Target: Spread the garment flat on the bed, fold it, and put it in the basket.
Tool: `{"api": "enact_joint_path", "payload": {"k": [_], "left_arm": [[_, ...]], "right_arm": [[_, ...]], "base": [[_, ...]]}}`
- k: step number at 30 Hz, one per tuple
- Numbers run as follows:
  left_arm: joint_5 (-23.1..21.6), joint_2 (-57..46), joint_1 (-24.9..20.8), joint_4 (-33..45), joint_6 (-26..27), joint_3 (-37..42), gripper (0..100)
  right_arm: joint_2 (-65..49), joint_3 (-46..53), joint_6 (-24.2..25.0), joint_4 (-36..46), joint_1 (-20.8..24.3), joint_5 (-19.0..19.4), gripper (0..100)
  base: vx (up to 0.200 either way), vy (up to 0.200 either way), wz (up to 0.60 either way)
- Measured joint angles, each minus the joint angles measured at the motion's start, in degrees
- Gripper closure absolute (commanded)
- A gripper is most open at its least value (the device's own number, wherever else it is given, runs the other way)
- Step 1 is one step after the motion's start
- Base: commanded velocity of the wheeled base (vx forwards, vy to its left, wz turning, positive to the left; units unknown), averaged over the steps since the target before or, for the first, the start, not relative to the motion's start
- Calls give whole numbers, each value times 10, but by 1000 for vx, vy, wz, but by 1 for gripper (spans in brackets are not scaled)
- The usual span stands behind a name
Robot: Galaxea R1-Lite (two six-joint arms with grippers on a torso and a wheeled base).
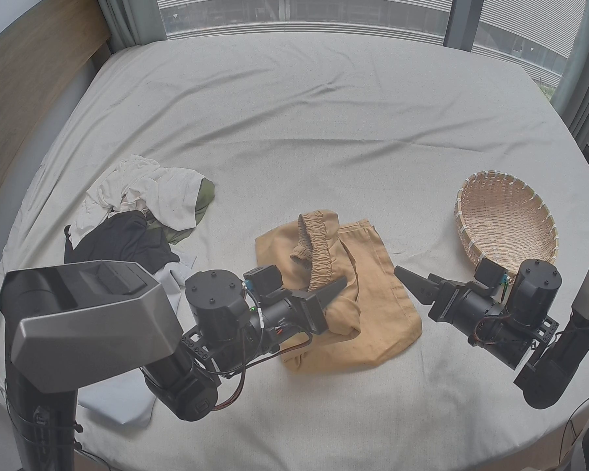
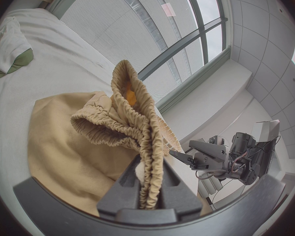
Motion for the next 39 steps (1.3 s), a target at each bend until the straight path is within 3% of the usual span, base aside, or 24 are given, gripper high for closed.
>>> {"api": "enact_joint_path", "payload": {"k": [8, 9, 16, 17, 30, 39], "left_arm": [[-1, 5, 0, 2, 0, -2, 100], [0, 5, 0, 2, 0, -3, 0], [2, 11, 0, 0, 0, -8, 0], [54, -29, 11, 0, 8, 95, 0], [45, -161, 97, -2, 23, 254, 0], [8, -208, 158, -3, 26, 339, 0]], "right_arm": [[0, 0, 4, 0, 0, 0, 0], [0, 0, 4, 0, 0, 0, 0], [0, 3, 4, 0, 0, 0, 0], [1, 17, 5, 1, 6, 0, 0], [5, 15, 0, 3, 40, 1, 0], [15, 10, -6, 3, 52, -2, 0]], "base": [[0, 0, 0], [0, 0, 0], [0, 0, 0], [0, 0, 0], [0, 0, 0], [0, 0, 0]]}}
